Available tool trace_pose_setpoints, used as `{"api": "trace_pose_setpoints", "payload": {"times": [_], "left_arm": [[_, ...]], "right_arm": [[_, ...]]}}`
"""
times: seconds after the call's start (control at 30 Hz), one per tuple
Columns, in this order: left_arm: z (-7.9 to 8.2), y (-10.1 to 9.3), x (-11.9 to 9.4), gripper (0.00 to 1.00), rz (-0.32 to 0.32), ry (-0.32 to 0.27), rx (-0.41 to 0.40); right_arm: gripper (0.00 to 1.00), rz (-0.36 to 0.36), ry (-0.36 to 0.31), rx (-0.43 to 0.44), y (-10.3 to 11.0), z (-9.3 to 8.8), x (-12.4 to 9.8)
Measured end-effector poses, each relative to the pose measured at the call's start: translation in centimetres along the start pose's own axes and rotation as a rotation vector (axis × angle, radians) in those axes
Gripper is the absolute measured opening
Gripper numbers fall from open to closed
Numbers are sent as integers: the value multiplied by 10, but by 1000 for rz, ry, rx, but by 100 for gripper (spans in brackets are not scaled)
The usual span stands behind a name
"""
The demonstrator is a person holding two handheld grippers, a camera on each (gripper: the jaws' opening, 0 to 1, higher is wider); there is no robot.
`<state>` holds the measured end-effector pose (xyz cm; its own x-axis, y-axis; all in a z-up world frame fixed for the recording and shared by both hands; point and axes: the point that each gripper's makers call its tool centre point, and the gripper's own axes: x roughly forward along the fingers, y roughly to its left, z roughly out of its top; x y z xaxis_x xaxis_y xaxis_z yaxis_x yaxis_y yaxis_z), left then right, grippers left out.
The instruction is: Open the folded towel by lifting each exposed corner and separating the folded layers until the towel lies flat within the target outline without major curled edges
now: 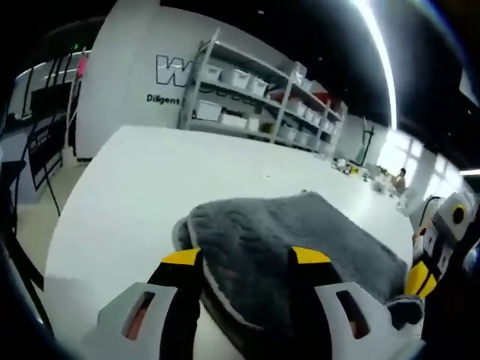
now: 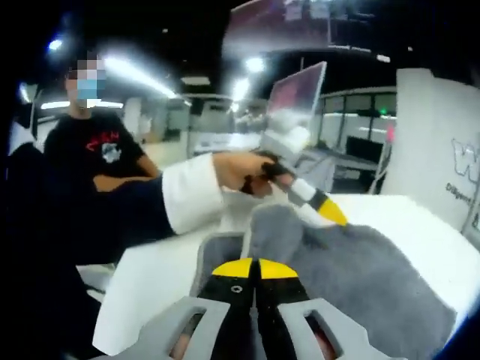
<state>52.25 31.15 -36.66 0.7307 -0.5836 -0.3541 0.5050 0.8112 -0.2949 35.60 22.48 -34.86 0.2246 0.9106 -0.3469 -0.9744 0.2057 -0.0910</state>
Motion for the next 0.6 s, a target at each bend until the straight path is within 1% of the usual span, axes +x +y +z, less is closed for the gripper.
{"api": "trace_pose_setpoints", "payload": {"times": [0.07,0.1,0.17,0.33,0.43,0.5,0.6], "left_arm": [[2,7,0,45,8,-7,-52],[2,5,3,45,13,-15,-71],[3,8,2,44,15,-24,-106],[1,3,1,43,-3,-30,-145],[1,5,1,42,-1,-32,-158],[1,4,1,42,-15,-39,-179],[5,0,2,42,-65,-72,-308]], "right_arm": [[0,-8,-7,12,-3,-1,-3],[0,-11,-13,21,-4,-1,-5],[0,-15,-16,28,-5,-2,-7],[0,-26,-33,63,-11,-3,-12],[0,-28,-39,74,-13,-6,-15],[0,-29,-43,84,-13,-8,-18],[0,-27,-49,112,-16,-11,-20]]}}
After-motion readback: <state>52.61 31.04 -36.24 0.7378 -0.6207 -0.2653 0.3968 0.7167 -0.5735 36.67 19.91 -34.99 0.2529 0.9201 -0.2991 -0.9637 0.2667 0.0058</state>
